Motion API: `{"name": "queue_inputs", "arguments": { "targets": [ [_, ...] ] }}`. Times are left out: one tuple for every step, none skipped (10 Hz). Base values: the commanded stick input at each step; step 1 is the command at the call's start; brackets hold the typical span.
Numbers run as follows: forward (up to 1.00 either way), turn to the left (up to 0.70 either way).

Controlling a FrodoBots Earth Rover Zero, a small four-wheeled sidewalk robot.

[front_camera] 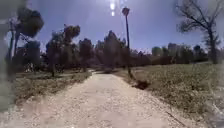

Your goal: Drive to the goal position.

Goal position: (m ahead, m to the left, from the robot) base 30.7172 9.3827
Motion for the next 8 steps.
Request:
{"name": "queue_inputs", "arguments": {
  "targets": [
    [0.85,0.12],
    [0.85,0.0],
    [0.85,0.0],
    [0.85,0.0],
    [0.85,0.0],
    [0.85,0.0],
    [0.85,0.0],
    [0.85,0.0]
  ]
}}
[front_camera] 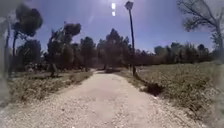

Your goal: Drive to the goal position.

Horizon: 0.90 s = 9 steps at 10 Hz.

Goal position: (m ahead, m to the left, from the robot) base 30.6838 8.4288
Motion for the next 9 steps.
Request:
{"name": "queue_inputs", "arguments": {
  "targets": [
    [0.85,0.0],
    [0.85,0.0],
    [0.85,0.0],
    [0.85,0.0],
    [0.85,0.0],
    [0.85,0.0],
    [0.85,0.0],
    [0.85,0.0],
    [0.85,0.0]
  ]
}}
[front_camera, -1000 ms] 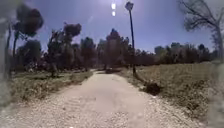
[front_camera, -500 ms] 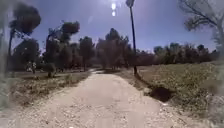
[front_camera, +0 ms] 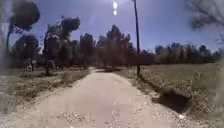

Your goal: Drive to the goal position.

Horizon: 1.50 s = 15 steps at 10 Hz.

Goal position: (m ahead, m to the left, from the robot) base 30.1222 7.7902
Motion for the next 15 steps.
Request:
{"name": "queue_inputs", "arguments": {
  "targets": [
    [0.85,0.0],
    [0.85,0.0],
    [0.85,0.0],
    [0.85,0.07],
    [0.85,0.26],
    [0.85,0.27],
    [0.85,0.15],
    [0.85,0.03],
    [0.85,0.0],
    [0.85,0.0],
    [0.85,0.0],
    [0.85,0.0],
    [0.85,0.0],
    [0.85,0.0],
    [0.85,0.0]
  ]
}}
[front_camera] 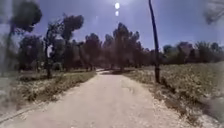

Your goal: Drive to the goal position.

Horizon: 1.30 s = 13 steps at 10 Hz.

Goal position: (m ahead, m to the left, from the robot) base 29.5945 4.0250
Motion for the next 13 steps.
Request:
{"name": "queue_inputs", "arguments": {
  "targets": [
    [0.85,0.0],
    [0.85,0.0],
    [0.85,0.0],
    [0.85,0.0],
    [0.85,0.0],
    [0.85,0.0],
    [0.85,0.0],
    [0.85,0.0],
    [0.85,0.0],
    [0.85,0.0],
    [0.85,0.0],
    [0.85,0.0],
    [0.85,0.0]
  ]
}}
